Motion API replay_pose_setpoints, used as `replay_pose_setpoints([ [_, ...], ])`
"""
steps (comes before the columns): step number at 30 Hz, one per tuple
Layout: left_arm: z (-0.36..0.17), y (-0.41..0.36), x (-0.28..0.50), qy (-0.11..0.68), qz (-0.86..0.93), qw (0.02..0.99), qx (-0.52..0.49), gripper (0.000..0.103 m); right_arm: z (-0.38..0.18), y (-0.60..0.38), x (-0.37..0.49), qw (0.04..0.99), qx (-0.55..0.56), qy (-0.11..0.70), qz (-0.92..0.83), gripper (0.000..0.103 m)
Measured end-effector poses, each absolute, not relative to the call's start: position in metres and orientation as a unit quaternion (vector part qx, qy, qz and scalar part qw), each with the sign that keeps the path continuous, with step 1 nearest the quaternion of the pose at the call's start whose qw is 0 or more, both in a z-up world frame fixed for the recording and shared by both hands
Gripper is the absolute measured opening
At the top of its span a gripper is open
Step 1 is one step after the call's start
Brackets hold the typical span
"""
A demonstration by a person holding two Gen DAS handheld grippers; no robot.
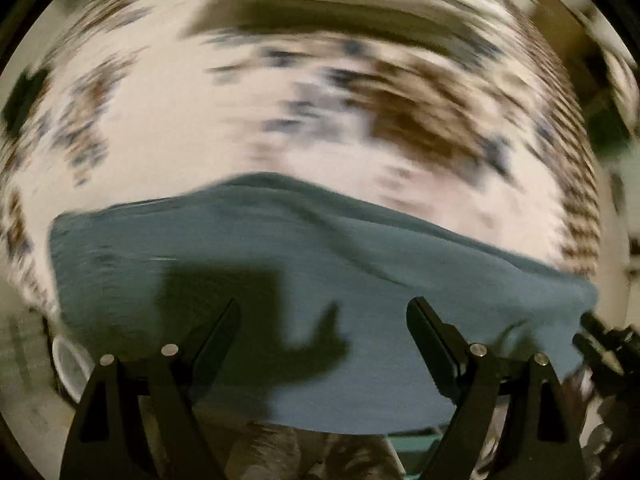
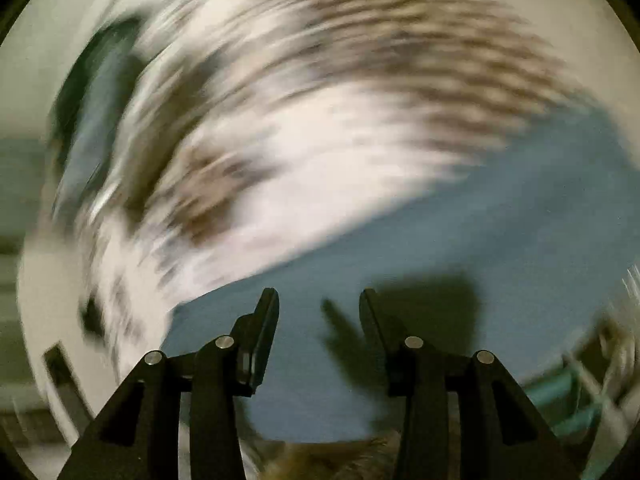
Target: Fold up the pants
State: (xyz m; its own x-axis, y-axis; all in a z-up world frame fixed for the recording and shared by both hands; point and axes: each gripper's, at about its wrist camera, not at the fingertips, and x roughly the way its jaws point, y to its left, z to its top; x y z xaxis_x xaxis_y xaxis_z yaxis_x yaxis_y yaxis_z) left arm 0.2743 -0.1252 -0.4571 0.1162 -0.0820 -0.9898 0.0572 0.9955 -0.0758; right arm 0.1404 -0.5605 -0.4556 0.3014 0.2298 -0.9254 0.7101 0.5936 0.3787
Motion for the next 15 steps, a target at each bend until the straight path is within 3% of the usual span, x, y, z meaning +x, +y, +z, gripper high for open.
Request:
replay_pose_setpoints([
  [6, -0.492, -0.252, 0.262, 0.675, -0.134, 0.724, 0.048, 0.085, -0.528, -0.657, 0.012, 0.620, 0.532, 0.515, -0.260, 0.045],
  [10, -0.531, -0.309, 0.253, 0.684, -0.157, 0.705, 0.097, 0.085, -0.578, -0.683, -0.013, 0.602, 0.592, 0.480, -0.238, 0.046],
  [15, -0.569, -0.332, 0.248, 0.699, -0.146, 0.684, 0.148, 0.089, -0.583, -0.681, -0.028, 0.627, 0.617, 0.426, -0.213, 0.049],
])
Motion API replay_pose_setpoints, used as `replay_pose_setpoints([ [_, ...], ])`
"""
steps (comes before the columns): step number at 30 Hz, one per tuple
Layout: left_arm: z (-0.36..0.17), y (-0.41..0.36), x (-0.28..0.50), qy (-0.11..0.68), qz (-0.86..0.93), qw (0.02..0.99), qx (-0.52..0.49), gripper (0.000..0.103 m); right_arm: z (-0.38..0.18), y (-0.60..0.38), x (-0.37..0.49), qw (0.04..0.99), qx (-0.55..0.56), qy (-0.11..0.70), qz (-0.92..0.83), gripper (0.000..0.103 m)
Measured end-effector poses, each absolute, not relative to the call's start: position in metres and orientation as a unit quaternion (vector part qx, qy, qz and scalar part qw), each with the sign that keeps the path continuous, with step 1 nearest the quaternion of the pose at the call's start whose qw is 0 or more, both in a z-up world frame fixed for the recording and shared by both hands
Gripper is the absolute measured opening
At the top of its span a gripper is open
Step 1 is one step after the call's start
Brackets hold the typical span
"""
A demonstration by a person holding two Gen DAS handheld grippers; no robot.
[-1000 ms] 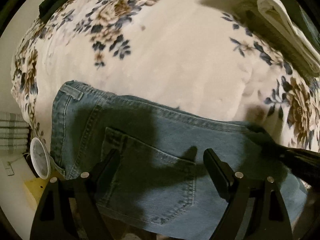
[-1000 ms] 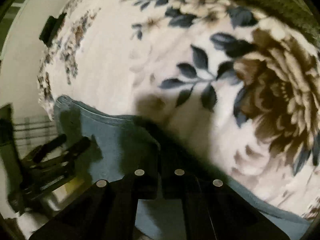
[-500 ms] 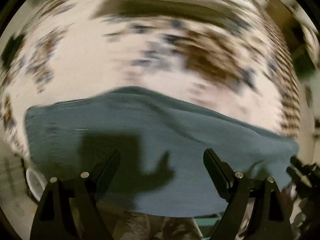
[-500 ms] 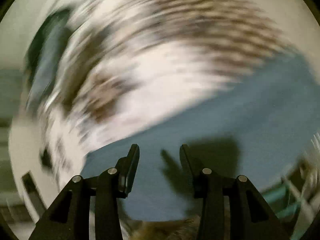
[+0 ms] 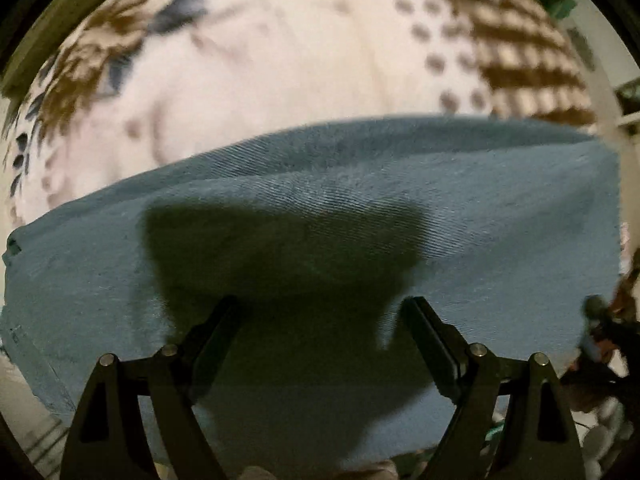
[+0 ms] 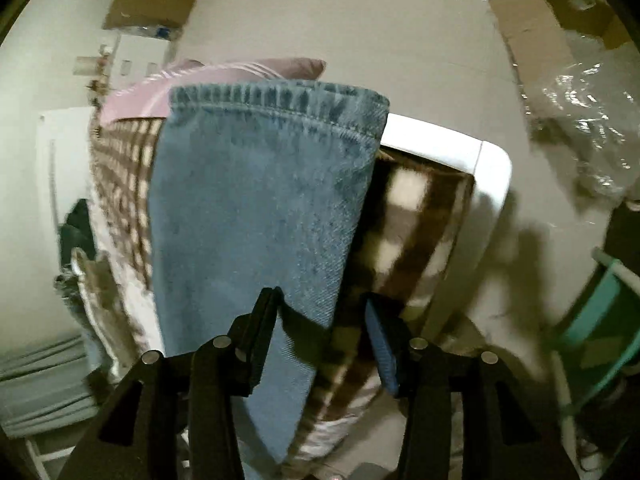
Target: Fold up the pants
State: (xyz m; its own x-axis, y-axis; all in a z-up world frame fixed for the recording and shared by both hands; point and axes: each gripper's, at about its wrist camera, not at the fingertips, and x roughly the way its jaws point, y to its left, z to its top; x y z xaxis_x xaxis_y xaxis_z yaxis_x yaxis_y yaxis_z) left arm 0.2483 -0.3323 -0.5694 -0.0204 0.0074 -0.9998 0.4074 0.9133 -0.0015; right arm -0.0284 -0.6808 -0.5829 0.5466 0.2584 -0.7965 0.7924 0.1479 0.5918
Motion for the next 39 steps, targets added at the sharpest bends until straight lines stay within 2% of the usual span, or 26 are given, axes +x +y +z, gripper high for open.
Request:
replay_pose_setpoints([
  [1, -0.572, -0.334, 0.248, 0.698, -0.150, 0.684, 0.148, 0.098, -0.584, -0.682, -0.030, 0.631, 0.619, 0.420, -0.207, 0.049],
  [3, -0.576, -0.340, 0.247, 0.699, -0.157, 0.681, 0.152, 0.103, -0.585, -0.682, -0.033, 0.634, 0.629, 0.405, -0.198, 0.049],
  [8, -0.580, -0.347, 0.257, 0.711, -0.139, 0.673, 0.147, 0.103, -0.579, -0.705, -0.026, 0.669, 0.651, 0.331, -0.136, 0.049],
  [12, -0.583, -0.354, 0.267, 0.722, -0.126, 0.665, 0.144, 0.103, -0.584, -0.710, -0.016, 0.674, 0.634, 0.348, -0.152, 0.049],
  [15, -0.585, -0.362, 0.277, 0.729, -0.117, 0.659, 0.142, 0.103, -0.598, -0.712, -0.023, 0.664, 0.667, 0.312, -0.131, 0.049],
  [18, -0.586, -0.366, 0.285, 0.735, -0.116, 0.653, 0.140, 0.103, -0.587, -0.711, -0.018, 0.690, 0.670, 0.260, -0.081, 0.038],
  [21, -0.587, -0.370, 0.289, 0.735, -0.116, 0.653, 0.140, 0.103, -0.577, -0.705, 0.005, 0.722, 0.626, 0.285, -0.070, 0.036],
  [24, -0.589, -0.368, 0.285, 0.732, -0.114, 0.658, 0.138, 0.103, -0.597, -0.708, 0.019, 0.703, 0.636, 0.303, -0.095, 0.039],
  [27, -0.588, -0.364, 0.283, 0.728, -0.114, 0.662, 0.139, 0.103, -0.606, -0.708, 0.028, 0.697, 0.631, 0.317, -0.125, 0.030],
  [28, -0.587, -0.358, 0.268, 0.727, -0.115, 0.663, 0.138, 0.103, -0.600, -0.705, 0.030, 0.705, 0.611, 0.333, -0.140, 0.018],
  [30, -0.585, -0.360, 0.262, 0.725, -0.119, 0.664, 0.139, 0.103, -0.596, -0.702, 0.031, 0.709, 0.595, 0.343, -0.160, 0.007],
  [34, -0.577, -0.348, 0.256, 0.723, -0.130, 0.665, 0.136, 0.103, -0.576, -0.691, 0.032, 0.726, 0.568, 0.344, -0.180, 0.006],
  [39, -0.547, -0.333, 0.255, 0.685, -0.143, 0.702, 0.129, 0.103, -0.521, -0.666, 0.031, 0.760, 0.530, 0.333, -0.174, 0.006],
])
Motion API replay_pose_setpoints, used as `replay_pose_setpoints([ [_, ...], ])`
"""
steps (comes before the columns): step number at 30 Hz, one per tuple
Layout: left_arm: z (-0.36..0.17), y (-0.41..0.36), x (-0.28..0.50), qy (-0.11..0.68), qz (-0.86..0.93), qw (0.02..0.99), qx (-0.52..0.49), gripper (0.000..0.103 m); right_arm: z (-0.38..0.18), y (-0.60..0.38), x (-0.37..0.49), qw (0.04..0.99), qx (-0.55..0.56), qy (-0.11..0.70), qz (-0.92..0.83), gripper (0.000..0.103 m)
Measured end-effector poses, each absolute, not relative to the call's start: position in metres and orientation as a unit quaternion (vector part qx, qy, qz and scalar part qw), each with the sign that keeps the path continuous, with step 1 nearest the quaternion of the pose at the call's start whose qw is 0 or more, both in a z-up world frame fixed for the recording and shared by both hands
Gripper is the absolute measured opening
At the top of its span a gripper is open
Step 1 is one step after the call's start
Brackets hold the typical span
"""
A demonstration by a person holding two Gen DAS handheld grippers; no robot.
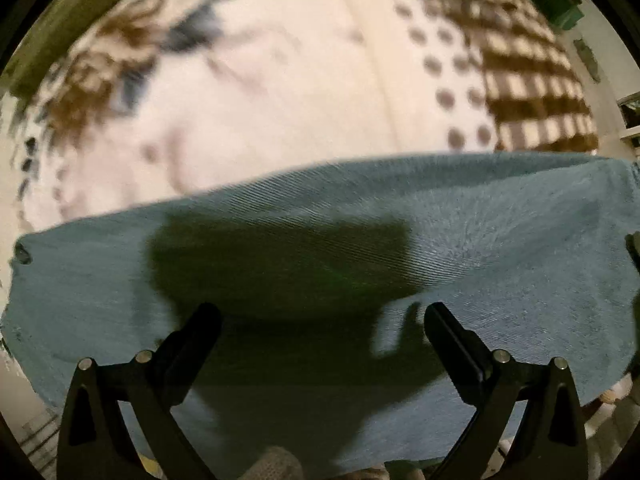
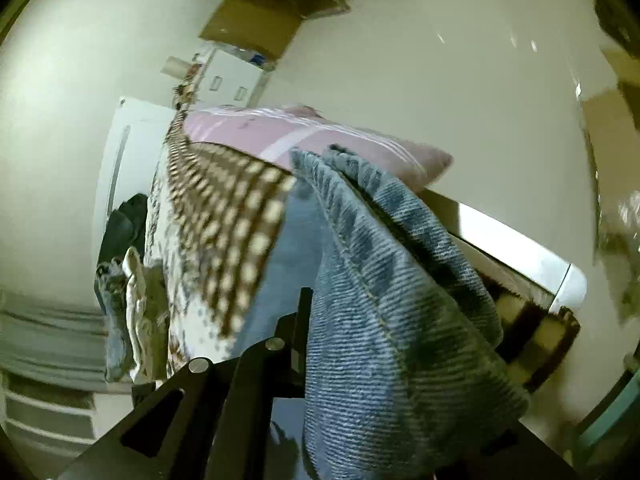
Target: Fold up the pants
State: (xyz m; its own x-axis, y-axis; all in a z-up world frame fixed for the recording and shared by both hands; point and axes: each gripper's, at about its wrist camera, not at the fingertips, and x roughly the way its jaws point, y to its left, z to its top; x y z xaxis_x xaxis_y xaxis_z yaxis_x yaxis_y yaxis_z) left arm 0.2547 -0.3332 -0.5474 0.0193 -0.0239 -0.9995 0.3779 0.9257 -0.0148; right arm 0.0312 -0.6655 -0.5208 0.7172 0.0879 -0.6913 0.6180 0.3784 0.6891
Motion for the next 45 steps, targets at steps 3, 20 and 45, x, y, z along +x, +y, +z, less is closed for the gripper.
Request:
replay_pose_setpoints([
  [3, -0.525, -0.319, 0.257, 0.668, -0.144, 0.720, 0.120, 0.103, -0.487, -0.644, 0.032, 0.779, 0.507, 0.330, -0.164, 0.006],
  [20, -0.451, -0.120, 0.270, 0.653, -0.082, 0.753, 0.002, 0.103, -0.402, -0.405, 0.092, 0.844, 0.362, 0.392, -0.057, 0.006],
  [45, -0.531, 0.026, 0.257, 0.713, -0.073, 0.677, -0.166, 0.103, -0.501, -0.265, 0.107, 0.749, 0.282, 0.599, 0.025, 0.076],
])
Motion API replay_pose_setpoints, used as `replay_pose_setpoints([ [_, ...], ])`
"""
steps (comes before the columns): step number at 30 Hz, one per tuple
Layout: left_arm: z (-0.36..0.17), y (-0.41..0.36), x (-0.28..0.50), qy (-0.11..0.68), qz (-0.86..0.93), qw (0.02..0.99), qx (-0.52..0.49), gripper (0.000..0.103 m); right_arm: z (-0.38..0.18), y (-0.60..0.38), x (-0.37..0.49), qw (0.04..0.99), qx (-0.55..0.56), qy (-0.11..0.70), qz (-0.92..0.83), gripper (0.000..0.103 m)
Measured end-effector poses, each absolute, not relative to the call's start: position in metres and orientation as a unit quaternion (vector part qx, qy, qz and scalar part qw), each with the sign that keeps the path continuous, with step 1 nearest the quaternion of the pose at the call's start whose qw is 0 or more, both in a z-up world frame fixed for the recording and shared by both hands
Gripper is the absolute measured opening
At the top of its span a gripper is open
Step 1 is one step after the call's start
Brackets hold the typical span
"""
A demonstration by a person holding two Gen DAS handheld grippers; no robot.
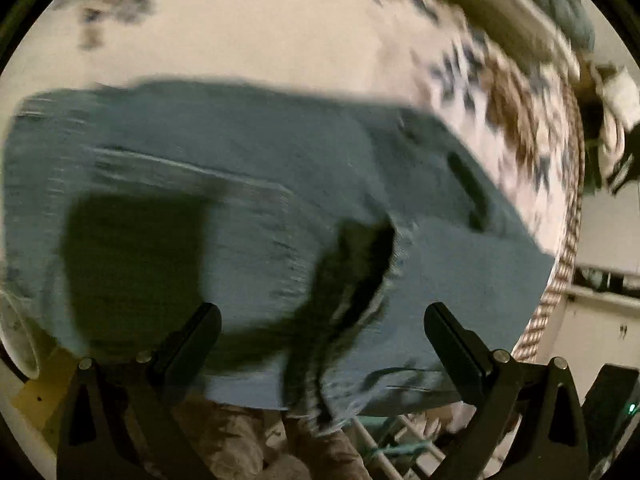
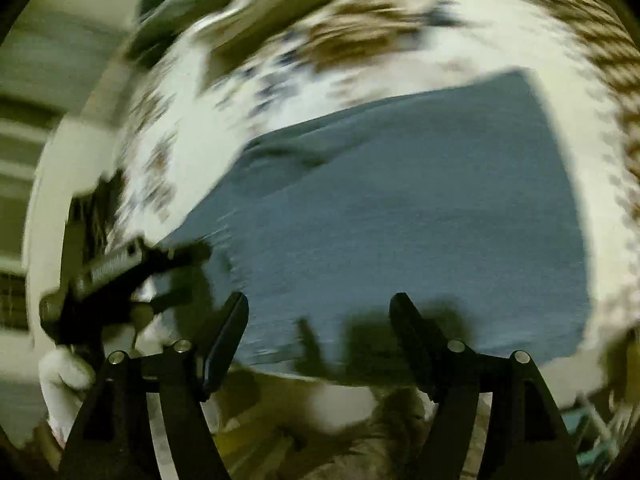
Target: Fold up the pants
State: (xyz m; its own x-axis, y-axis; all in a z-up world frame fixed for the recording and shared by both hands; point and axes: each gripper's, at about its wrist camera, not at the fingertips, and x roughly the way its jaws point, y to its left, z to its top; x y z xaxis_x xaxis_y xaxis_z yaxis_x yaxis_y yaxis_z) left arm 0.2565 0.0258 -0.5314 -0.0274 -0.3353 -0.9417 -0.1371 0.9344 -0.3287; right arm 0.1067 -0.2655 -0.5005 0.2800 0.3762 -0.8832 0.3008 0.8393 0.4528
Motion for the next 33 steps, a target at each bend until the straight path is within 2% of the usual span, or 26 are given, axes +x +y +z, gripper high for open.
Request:
replay_pose_setpoints([
  [1, -0.540, 0.016, 0.256, 0.716, -0.071, 0.677, -0.154, 0.101, -0.504, -0.277, 0.103, 0.747, 0.285, 0.601, 0.007, 0.076],
  [2, -0.545, 0.009, 0.254, 0.720, -0.073, 0.676, -0.139, 0.094, -0.508, -0.286, 0.099, 0.746, 0.289, 0.601, -0.007, 0.076],
  [3, -0.549, 0.004, 0.254, 0.724, -0.071, 0.676, -0.122, 0.071, -0.510, -0.294, 0.098, 0.745, 0.291, 0.600, -0.015, 0.076],
  [5, -0.546, -0.006, 0.253, 0.706, -0.063, 0.701, -0.079, 0.038, -0.513, -0.310, 0.097, 0.743, 0.292, 0.602, -0.032, 0.076],
  [6, -0.539, -0.008, 0.252, 0.697, -0.082, 0.707, -0.082, 0.012, -0.514, -0.313, 0.095, 0.743, 0.290, 0.602, -0.039, 0.076],
  [8, -0.527, -0.004, 0.254, 0.688, -0.078, 0.718, -0.073, 0.009, -0.516, -0.316, 0.093, 0.738, 0.293, 0.606, -0.049, 0.076],
  [11, -0.525, 0.009, 0.260, 0.690, -0.081, 0.714, -0.092, 0.008, -0.527, -0.313, 0.090, 0.729, 0.296, 0.615, -0.052, 0.076],
  [16, -0.527, 0.021, 0.265, 0.704, -0.093, 0.697, -0.099, 0.013, -0.537, -0.305, 0.081, 0.706, 0.301, 0.639, -0.054, 0.076],
  [19, -0.511, 0.039, 0.257, 0.706, -0.083, 0.689, -0.139, 0.015, -0.540, -0.306, 0.077, 0.687, 0.363, 0.628, -0.043, 0.073],
  [22, -0.499, 0.046, 0.240, 0.708, -0.068, 0.684, -0.163, 0.019, -0.562, -0.308, 0.073, 0.625, 0.460, 0.629, -0.043, 0.065],
  [24, -0.505, 0.042, 0.229, 0.716, -0.061, 0.675, -0.164, 0.020, -0.574, -0.309, 0.073, 0.602, 0.487, 0.630, -0.060, 0.061],
  [26, -0.519, 0.034, 0.217, 0.729, -0.046, 0.665, -0.154, 0.020, -0.583, -0.308, 0.074, 0.583, 0.492, 0.641, -0.087, 0.055],
  [27, -0.526, 0.033, 0.213, 0.733, -0.038, 0.663, -0.146, 0.020, -0.585, -0.308, 0.074, 0.580, 0.485, 0.647, -0.097, 0.046],
  [28, -0.530, 0.032, 0.210, 0.735, -0.024, 0.667, -0.122, 0.020, -0.584, -0.307, 0.074, 0.579, 0.470, 0.657, -0.110, 0.030],
  [30, -0.537, 0.036, 0.206, 0.737, -0.023, 0.664, -0.122, 0.021, -0.583, -0.303, 0.074, 0.576, 0.422, 0.688, -0.128, 0.009],
  [33, -0.541, 0.043, 0.202, 0.740, -0.039, 0.661, -0.114, 0.025, -0.582, -0.296, 0.075, 0.570, 0.380, 0.718, -0.121, 0.006],
])
